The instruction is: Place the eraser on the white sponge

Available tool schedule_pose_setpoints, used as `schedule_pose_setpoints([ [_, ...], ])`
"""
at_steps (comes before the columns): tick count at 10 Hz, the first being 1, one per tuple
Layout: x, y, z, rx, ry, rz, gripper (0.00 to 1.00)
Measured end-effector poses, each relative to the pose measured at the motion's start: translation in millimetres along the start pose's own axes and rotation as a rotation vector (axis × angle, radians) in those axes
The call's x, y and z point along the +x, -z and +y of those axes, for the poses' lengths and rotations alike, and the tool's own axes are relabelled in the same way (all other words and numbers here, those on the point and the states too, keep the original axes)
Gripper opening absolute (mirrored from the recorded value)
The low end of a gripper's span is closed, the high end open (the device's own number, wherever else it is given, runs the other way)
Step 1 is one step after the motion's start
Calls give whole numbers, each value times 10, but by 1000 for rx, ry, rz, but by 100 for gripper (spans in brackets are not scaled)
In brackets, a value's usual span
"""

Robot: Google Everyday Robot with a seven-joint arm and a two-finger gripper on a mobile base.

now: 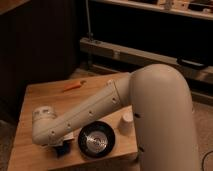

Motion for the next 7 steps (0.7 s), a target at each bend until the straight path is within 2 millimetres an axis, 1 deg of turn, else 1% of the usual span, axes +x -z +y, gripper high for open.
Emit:
schedule_pose_setpoints([
  [3,25,17,-10,35,11,-27,0],
  [5,-23,-19,-33,57,15,-31,2],
  [6,-24,-43,-62,72,22,-30,9],
  [7,-7,-70,-85,86,28,-23,18],
])
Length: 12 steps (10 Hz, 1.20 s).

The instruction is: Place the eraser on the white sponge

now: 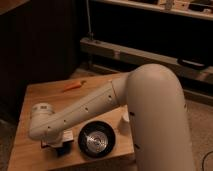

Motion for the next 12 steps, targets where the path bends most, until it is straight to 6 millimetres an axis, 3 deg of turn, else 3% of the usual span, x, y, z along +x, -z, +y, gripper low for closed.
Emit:
schedule_pose_setpoints([
  [4,34,-114,13,39,18,14,61],
  [6,105,-165,15,61,35,20,78],
  [12,135,-226,23,99,64,18,80],
])
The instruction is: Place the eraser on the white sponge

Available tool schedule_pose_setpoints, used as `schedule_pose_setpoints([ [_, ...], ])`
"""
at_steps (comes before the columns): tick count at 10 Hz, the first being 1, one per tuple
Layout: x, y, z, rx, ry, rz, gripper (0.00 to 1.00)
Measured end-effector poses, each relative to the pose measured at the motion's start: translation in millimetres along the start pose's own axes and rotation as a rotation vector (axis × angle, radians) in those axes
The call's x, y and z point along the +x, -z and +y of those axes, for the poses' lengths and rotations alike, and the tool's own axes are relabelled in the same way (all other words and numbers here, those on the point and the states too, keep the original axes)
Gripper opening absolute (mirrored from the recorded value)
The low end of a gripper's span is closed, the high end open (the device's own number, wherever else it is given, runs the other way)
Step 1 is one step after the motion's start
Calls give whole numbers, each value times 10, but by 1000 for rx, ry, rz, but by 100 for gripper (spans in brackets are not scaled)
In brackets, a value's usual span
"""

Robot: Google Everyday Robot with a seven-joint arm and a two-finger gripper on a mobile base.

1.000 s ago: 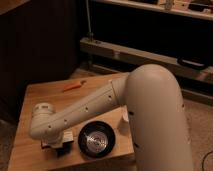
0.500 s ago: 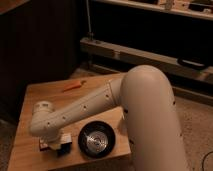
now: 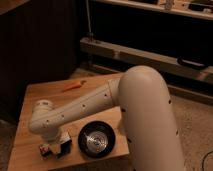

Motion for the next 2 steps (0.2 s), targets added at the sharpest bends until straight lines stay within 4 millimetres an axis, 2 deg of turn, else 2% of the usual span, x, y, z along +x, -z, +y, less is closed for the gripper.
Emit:
schedule_pose_setpoints([
  [2,6,-4,-5,0,2,-1,80],
])
